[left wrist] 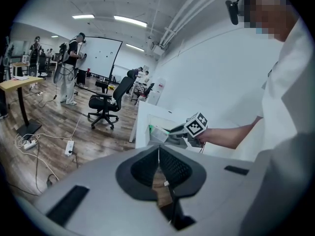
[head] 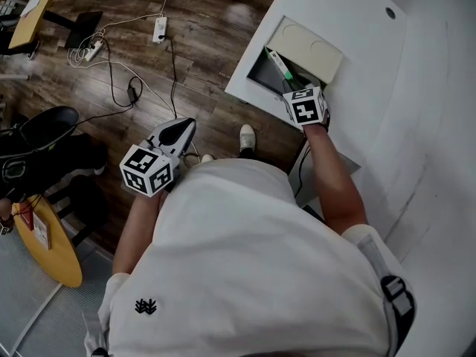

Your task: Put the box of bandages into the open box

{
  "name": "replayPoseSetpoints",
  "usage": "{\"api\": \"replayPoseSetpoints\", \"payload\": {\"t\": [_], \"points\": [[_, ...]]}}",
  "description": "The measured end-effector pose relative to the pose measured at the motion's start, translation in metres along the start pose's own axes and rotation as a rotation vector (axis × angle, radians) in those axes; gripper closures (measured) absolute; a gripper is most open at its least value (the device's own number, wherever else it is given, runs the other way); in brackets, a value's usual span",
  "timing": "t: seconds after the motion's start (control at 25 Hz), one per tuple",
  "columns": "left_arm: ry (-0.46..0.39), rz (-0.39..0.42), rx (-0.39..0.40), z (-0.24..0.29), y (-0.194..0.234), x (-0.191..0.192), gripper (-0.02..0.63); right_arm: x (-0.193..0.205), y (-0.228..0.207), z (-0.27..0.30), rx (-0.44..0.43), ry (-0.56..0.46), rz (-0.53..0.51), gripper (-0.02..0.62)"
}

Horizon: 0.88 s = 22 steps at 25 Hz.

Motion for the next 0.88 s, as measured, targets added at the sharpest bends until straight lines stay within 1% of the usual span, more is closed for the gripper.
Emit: {"api": "replayPoseSetpoints", "payload": {"t": [0.2, 0.48, 0.72, 0.88], "points": [[-0.009, 0.003, 0.029, -0.015, 0.003, 0.010, 0.597, 0.006, 0.005, -0.015, 0.043, -0.020, 0.019, 0.447], [-0.017, 0.008, 0.058, -0.039, 0.013, 0.022, 0.597, 0.007, 0.029, -0.047, 0.084, -0.035, 0.064, 0.459], [-0.036, 0.021, 0.087, -0.063, 0.019, 0.030, 0.597, 0.005, 0.065, -0.075, 0.098, -0.067, 0.081, 0.519], [-0.034, 0.025, 0.098, -0.080, 0.021, 0.044, 0.597, 0.013, 0.095, -0.091, 0.085, -0.078, 0.099, 0.551]]}}
Point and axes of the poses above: the fingertips, and each gripper's own axes: z forward along the fingers, y to its left, x out of its underside, the point moved 3 cm from there along -z, backward along the fingers, and after that the axes turned 3 degrees about -y, right-handed, at the moved point
